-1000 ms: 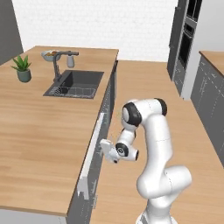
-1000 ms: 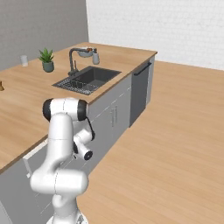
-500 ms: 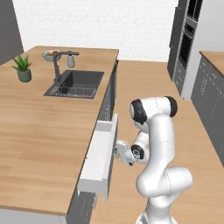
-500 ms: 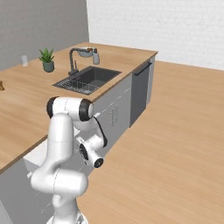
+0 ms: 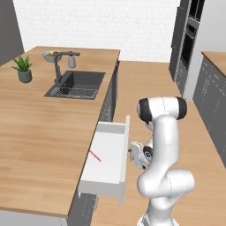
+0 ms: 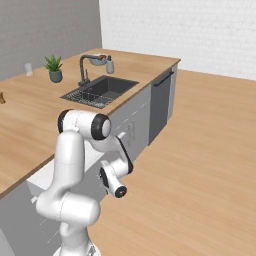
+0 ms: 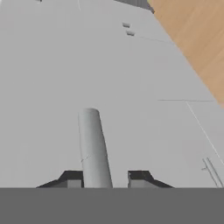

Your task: Take a straw from the drawer in front and place it inside the glass cup on the dining counter.

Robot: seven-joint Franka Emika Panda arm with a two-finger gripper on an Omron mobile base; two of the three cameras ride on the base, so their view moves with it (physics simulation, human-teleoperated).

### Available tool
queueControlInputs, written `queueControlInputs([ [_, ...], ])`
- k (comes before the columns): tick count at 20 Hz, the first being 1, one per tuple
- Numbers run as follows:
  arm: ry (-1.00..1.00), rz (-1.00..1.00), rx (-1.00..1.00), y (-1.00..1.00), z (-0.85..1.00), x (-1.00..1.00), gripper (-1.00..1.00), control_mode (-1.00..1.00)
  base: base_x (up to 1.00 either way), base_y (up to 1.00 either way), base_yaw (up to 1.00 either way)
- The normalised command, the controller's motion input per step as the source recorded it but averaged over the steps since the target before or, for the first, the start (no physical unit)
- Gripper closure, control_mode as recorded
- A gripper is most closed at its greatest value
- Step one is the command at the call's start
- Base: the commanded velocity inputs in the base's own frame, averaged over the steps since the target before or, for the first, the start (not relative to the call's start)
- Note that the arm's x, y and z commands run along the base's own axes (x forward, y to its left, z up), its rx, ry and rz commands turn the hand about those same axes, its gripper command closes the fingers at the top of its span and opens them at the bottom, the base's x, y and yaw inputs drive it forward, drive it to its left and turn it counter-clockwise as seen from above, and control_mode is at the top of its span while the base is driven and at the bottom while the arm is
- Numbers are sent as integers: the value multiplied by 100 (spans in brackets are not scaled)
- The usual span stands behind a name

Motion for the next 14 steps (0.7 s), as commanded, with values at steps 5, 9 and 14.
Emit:
queueControlInputs([
  [5, 19, -15, -1, -55, 17, 0, -100, -100, 0, 0, 0],
  [9, 14, -9, -1, -48, 85, -2, -100, -100, 0, 0, 0],
  [14, 6, -2, -8, -27, 91, -12, -100, -100, 0, 0, 0],
])
